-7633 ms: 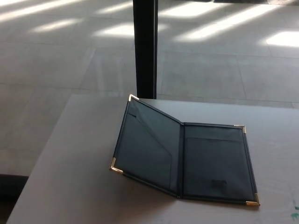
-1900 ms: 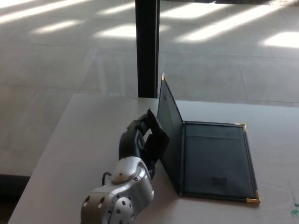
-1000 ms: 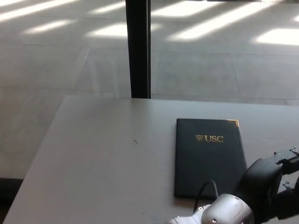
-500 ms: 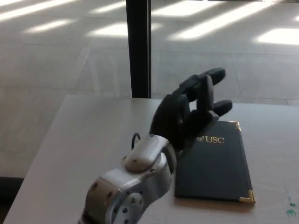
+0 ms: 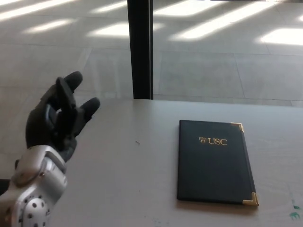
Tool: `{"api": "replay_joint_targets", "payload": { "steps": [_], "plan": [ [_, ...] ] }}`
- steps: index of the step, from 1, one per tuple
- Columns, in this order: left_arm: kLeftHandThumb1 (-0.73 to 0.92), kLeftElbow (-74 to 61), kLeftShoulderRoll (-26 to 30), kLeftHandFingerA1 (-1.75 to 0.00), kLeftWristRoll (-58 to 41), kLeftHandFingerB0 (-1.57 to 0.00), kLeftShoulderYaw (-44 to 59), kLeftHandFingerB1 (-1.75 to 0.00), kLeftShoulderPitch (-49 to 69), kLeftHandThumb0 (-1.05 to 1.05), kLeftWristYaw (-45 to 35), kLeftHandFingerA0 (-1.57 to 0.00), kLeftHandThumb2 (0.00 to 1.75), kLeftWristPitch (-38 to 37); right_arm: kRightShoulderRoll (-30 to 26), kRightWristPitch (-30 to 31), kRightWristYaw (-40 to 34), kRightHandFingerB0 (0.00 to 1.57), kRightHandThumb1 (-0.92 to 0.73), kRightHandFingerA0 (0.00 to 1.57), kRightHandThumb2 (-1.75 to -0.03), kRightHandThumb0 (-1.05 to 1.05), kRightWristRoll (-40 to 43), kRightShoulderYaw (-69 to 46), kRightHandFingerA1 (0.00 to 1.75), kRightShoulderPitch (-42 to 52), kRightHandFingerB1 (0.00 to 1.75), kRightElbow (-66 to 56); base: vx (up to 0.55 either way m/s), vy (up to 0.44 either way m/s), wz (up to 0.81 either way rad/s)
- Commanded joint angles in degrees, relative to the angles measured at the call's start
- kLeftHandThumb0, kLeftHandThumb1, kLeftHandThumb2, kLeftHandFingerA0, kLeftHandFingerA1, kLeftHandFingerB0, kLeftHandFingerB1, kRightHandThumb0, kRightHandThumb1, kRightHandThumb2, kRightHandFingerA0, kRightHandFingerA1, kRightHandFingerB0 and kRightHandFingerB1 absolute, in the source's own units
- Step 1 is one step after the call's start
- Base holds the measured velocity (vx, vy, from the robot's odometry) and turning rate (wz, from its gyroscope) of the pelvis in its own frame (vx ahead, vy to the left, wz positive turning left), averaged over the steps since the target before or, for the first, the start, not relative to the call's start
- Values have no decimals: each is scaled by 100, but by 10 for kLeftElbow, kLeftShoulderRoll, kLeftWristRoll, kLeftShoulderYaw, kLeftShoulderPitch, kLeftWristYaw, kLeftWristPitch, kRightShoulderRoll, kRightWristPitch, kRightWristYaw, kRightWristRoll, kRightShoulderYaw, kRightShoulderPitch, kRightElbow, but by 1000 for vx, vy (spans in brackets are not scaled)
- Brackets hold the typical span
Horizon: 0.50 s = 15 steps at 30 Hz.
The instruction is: The robot uses its left hand to push the cover of the diary kept in the middle of the desk to close it
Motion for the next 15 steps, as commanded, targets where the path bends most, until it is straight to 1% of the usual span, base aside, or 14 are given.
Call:
{"api": "replay_joint_targets", "payload": {
  "steps": [1, 2, 3, 4, 5, 6, 7, 8, 9, 10, 11, 14, 15],
  "plan": [
    [92, 70, 51, -45, -2, -30, 224, -45, 150, -103, 14, -37, 85, -146, -6, -7, -1, 41, -92, 39, -70, -71, 16, -7, 72, 8, 51, -3, 0, 0, 0],
    [92, 74, 51, -44, -6, -30, 234, -44, 158, -105, 12, -36, 81, -143, -3, -8, -3, 43, -92, 39, -69, -71, 19, -11, 71, 12, 50, -3, 0, 0, 0],
    [92, 93, 55, -47, -6, -40, 251, -47, 161, -105, 24, -43, 81, -140, -3, -12, 2, 39, -92, 36, -71, -71, 18, -11, 69, 16, 48, -2, 0, 0, 0],
    [92, 120, 62, -47, -3, -40, 270, -47, 161, -105, 42, -43, 81, -139, -5, -18, 11, 39, -92, 36, -71, -71, 16, -9, 69, 21, 48, -1, 0, 0, 0],
    [92, 120, 62, -47, -2, -40, 272, -47, 161, -105, 41, -43, 81, -138, -4, -19, 11, 39, -92, 36, -71, -71, 16, -9, 69, 23, 48, 0, 0, 0, 0],
    [78, 130, 73, -54, 10, -37, 273, -54, 160, -100, 45, -40, 122, -137, 0, -21, 10, 40, -92, 37, -70, -72, 15, -8, 70, 24, 49, 0, 0, 0, 0],
    [78, 133, 74, -54, 13, -37, 274, -54, 158, -100, 44, -40, 122, -137, 1, -22, 10, 40, -92, 37, -70, -72, 16, -8, 70, 27, 49, 0, 0, 0, 0],
    [92, 156, 72, -51, 5, -44, 300, -48, 143, -105, 74, -49, 78, -145, 0, -20, 11, 40, -92, 38, -70, -74, 19, -10, 70, 25, 47, 3, 0, 0, 0],
    [92, 174, 70, -54, -8, -43, 323, -50, 127, -105, 100, -48, 77, -142, 0, -21, 10, 44, -92, 40, -69, -74, 18, -11, 70, 29, 49, 2, 0, 0, 0],
    [92, 188, 69, -57, -21, -36, 338, -51, 115, -105, 108, -42, 79, -136, 0, -23, 11, 42, -92, 39, -69, -74, 18, -10, 70, 33, 50, -1, 0, 0, 0],
    [92, 196, 69, -65, -33, -28, 349, -55, 112, -105, 106, -35, 88, -123, 0, -19, 14, 42, -92, 38, -68, -74, 23, -12, 69, 35, 50, -3, 0, 0, 0],
    [92, 203, 68, -65, -32, -28, 360, -55, 105, -105, 101, -35, 88, -117, 0, -18, 14, 42, -92, 38, -68, -74, 27, -12, 69, 35, 50, -3, 0, 0, 0],
    [92, 224, 73, -69, -31, -25, 367, -56, 100, -105, 101, -38, 86, -120, -1, -18, 17, 40, -92, 37, -69, -75, 29, -11, 69, 34, 50, -3, 0, 0, 0]
  ]
}}
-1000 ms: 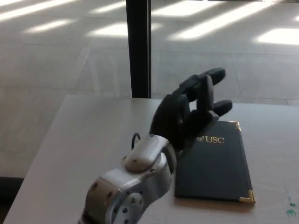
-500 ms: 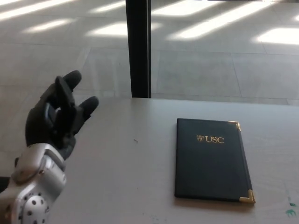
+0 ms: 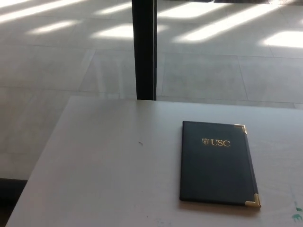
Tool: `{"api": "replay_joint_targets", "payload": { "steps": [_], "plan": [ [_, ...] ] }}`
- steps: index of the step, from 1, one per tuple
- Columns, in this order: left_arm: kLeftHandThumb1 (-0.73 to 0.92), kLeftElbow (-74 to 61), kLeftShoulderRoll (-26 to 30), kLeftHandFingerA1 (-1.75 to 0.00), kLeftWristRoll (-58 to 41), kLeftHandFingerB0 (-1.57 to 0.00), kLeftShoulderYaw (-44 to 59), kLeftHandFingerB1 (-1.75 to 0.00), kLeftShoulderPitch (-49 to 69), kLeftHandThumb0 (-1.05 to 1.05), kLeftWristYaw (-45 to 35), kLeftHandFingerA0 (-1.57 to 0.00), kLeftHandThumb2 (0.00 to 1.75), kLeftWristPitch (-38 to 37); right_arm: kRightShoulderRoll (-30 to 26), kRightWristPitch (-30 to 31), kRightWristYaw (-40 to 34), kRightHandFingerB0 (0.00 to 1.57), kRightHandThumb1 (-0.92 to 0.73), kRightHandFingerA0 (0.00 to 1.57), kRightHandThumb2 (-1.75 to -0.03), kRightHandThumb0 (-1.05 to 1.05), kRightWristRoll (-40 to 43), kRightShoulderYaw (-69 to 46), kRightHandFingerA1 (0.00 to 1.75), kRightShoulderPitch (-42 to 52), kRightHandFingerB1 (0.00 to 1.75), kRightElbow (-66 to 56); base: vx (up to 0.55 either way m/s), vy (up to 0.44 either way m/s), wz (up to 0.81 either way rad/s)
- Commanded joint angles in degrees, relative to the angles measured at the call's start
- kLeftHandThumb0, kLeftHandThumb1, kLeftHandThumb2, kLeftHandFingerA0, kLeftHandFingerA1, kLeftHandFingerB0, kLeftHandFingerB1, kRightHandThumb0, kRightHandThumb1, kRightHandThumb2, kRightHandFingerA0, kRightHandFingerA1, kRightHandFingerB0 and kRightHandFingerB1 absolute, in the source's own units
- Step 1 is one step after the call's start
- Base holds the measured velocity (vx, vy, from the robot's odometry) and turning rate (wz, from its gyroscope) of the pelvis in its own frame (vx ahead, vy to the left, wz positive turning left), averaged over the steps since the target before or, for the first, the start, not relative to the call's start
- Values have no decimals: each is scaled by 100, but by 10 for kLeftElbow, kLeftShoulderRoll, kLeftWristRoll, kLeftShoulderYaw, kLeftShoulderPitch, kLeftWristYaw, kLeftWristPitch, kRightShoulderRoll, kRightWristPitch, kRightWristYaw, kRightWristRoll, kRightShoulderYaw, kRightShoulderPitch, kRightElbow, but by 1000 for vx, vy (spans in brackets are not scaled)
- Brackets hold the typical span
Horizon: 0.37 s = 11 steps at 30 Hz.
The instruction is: The robot uses its left hand to push the cover of the diary kept in the middle of the desk to close it
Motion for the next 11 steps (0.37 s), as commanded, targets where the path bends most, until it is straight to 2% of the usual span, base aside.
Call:
{"api": "replay_joint_targets", "payload": {
  "steps": [1, 2, 3, 4, 5, 6, 7, 8, 9, 10, 11],
  "plan": [
    [72, 74, 20, -75, -23, 0, 70, -49, -18, -82, 56, -43, 130, -60, -2, -16, 11, 39, -92, 37, -70, -75, 22, -8, 68, 11, 49, -4, 0, 0, 0],
    [82, 88, 24, -74, -12, -27, 69, -63, -21, -102, 59, -42, 126, -63, -3, -17, 10, 40, -92, 38, -69, -75, 22, -7, 67, 11, 49, -4, 0, 0, 0],
    [92, 111, 29, -73, 5, -19, 59, -56, -20, -104, 52, -34, 89, -71, -4, -18, 5, 43, -92, 40, -68, -75, 22, -8, 68, 11, 49, -5, 0, 0, 0],
    [92, 127, 32, -75, 9, -15, 56, -55, -20, -105, 52, -31, 94, -72, -3, -22, 4, 42, -92, 39, -69, -74, 21, -7, 70, 11, 50, -7, 0, 0, 0],
    [92, 132, 32, -74, 0, -13, 61, -53, -22, -104, 53, -29, 86, -72, -3, -21, 3, 43, -92, 40, -69, -74, 21, -7, 70, 11, 50, -7, 0, 0, 0],
    [92, 136, 31, -74, -14, -13, 69, -53, -24, -104, 54, -29, 86, -71, -4, -20, 2, 43, -92, 40, -69, -74, 21, -7, 70, 11, 50, -8, 0, 0, 0],
    [92, 133, 29, -76, -24, -18, 77, -54, -30, -99, 70, -36, 88, -58, -6, -24, 6, 40, -92, 37, -70, -74, 19, -4, 68, 12, 49, -5, 0, 0, 0],
    [92, 135, 30, -71, -25, -15, 78, -53, -32, -103, 70, -30, 85, -58, -6, -24, 6, 40, -92, 38, -70, -74, 20, -4, 70, 10, 49, -5, 0, 0, 0],
    [80, 135, 30, -69, -22, -20, 75, -58, -35, -97, 73, -34, 121, -58, -5, -20, 5, 39, -92, 37, -70, -73, 26, -6, 71, 8, 49, -9, 0, 0, 0],
    [92, 132, 33, -75, -18, -25, 71, -56, -34, -102, 74, -44, 88, -54, -3, -20, 5, 38, -92, 36, -70, -74, 26, -5, 70, 7, 49, -9, 0, 0, 0],
    [92, 132, 33, -75, -18, -25, 71, -56, -34, -102, 74, -44, 88, -54, -3, -20, 5, 38, -92, 36, -70, -74, 26, -5, 70, 7, 49, -9, 0, 0, 0]
  ]
}}
